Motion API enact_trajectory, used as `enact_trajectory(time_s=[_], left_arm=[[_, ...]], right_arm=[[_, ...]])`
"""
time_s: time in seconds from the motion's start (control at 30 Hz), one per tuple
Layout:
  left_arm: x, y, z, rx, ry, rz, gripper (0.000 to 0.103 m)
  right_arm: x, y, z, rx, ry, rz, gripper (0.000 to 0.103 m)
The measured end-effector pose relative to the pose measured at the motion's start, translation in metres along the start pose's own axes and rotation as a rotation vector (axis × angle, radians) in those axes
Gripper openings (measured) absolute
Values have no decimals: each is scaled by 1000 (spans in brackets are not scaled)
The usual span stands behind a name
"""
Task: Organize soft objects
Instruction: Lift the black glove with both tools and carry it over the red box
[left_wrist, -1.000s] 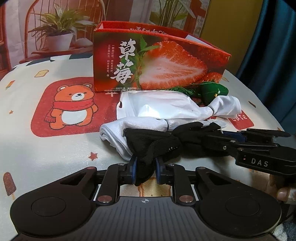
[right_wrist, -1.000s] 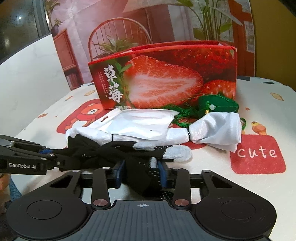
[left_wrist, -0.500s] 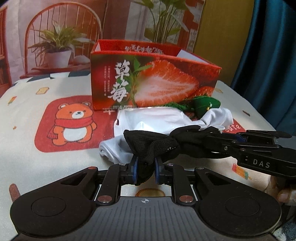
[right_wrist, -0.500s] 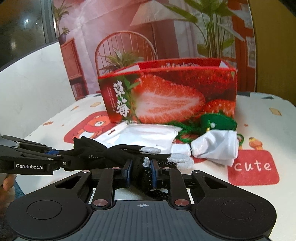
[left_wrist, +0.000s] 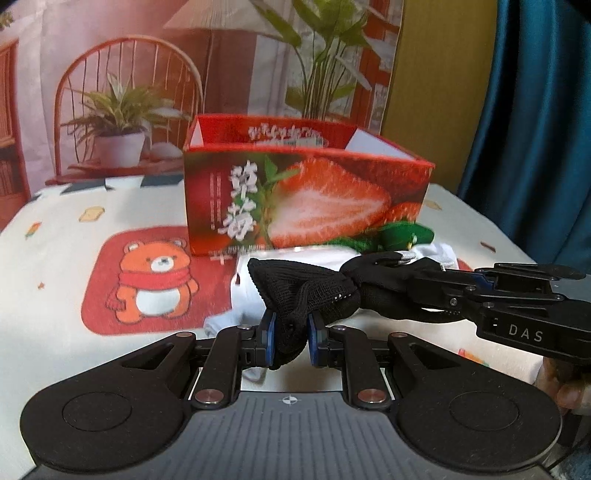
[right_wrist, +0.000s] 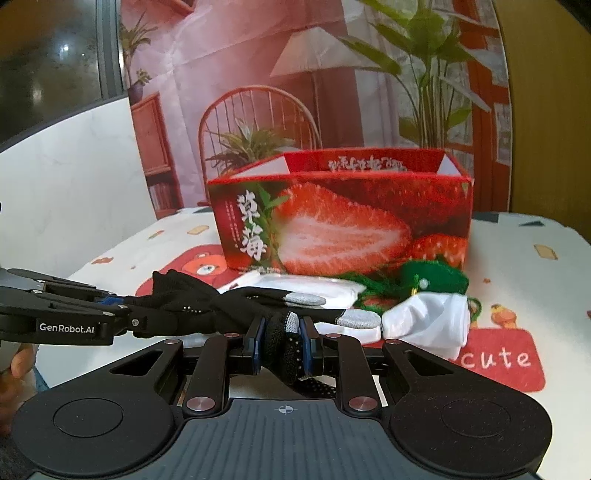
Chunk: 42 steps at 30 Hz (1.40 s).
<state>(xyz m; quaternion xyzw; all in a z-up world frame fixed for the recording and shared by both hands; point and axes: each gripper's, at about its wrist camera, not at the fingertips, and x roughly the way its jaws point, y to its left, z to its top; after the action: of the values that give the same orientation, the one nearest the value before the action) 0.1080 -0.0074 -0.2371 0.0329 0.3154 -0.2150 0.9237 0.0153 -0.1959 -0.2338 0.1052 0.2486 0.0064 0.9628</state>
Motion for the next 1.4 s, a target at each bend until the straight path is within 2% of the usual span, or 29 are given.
enact_trajectory(time_s=[0.2, 0.57, 0.77, 0.93, 1.1, 1.23, 1.4], left_arm=[[-6, -3, 2, 5, -23, 1, 18], [-5, -1, -1, -8, -14, -7, 18], [-7, 0, 6, -2, -42, 0, 18], [-11, 1, 34, 4, -95, 7, 18], [-5, -4, 75, 26, -128, 6, 18], [12, -4, 109, 13, -137, 1, 18], [47, -6, 147, 11, -109, 24, 18]], right_arm=[[-9, 4, 8, -30, -43, -5, 18], [-9, 5, 6, -20, -34, -7, 18], [-9, 5, 10, -27, -49, -7, 18], [-10, 5, 30, -48, -88, -2, 18], [-5, -1, 70, -72, -133, -20, 18], [6, -12, 106, -70, -159, -29, 18], [38, -29, 144, -84, -160, -56, 18]])
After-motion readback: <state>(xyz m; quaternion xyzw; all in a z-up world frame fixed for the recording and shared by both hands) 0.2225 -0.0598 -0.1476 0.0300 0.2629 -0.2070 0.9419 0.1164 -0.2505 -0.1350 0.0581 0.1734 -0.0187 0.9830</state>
